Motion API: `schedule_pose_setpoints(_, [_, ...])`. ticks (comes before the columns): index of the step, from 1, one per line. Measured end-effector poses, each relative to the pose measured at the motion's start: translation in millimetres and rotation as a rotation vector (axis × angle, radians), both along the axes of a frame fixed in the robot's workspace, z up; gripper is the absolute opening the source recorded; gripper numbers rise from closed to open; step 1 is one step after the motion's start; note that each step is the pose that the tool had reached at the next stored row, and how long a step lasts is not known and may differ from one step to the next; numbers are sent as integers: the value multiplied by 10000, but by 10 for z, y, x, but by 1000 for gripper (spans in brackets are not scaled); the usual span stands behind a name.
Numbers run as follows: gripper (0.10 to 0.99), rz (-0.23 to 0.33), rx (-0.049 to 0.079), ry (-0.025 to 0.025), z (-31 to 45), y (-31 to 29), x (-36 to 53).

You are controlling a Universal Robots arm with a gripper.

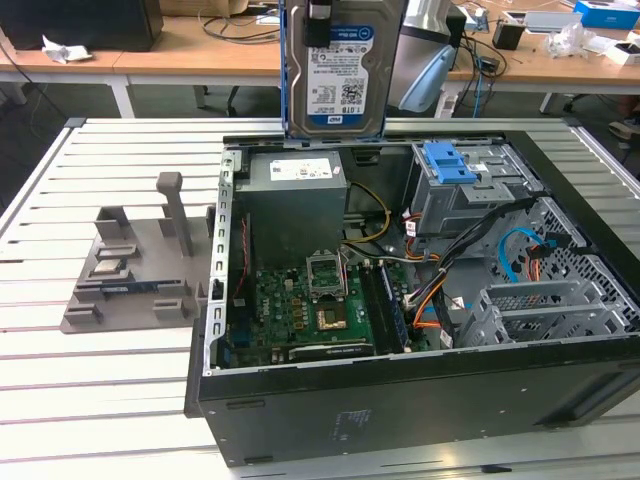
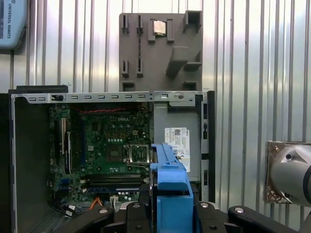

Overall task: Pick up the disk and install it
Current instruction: 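Pick up the disk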

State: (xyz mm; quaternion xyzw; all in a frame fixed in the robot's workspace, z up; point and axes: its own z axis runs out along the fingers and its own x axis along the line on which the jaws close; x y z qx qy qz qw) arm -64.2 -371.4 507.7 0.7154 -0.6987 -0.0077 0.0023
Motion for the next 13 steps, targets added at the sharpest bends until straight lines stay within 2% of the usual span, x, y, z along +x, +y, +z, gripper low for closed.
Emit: schedule_pose_setpoints(13, [369, 0, -1, 1, -19, -124, 0])
